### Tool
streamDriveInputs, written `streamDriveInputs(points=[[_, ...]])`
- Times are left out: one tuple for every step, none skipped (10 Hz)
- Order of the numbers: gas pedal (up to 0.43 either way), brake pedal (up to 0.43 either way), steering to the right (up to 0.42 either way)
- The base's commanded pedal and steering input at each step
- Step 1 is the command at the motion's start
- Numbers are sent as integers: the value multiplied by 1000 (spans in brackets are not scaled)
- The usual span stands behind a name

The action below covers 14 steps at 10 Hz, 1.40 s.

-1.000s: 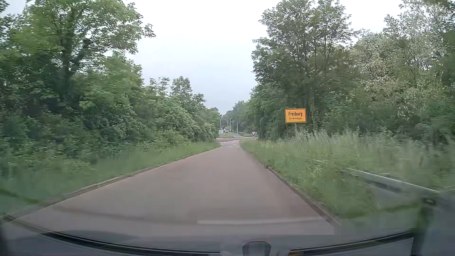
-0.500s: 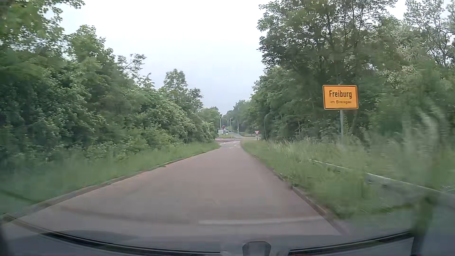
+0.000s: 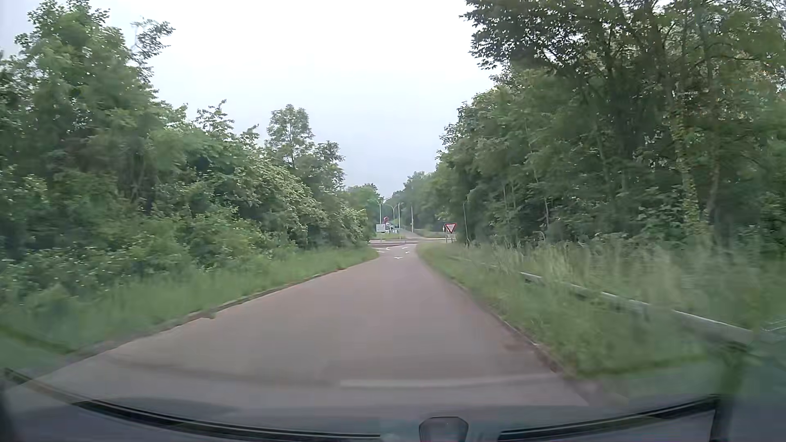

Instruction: Follow the waypoints while adhering to traffic rules and regulations

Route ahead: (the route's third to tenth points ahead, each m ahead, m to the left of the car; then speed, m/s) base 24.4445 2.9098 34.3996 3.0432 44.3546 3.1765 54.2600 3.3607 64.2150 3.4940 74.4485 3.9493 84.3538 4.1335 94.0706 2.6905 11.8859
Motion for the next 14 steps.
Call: streamDriveInputs(points=[[0, 116, -2], [0, 116, -1], [0, 116, -1], [0, 122, -1], [0, 116, -1], [0, 98, -1], [0, 98, -1], [0, 98, -1], [0, 91, -1], [0, 79, -1], [0, 67, -2], [0, 55, -2], [0, 55, -2], [0, 55, -2]])
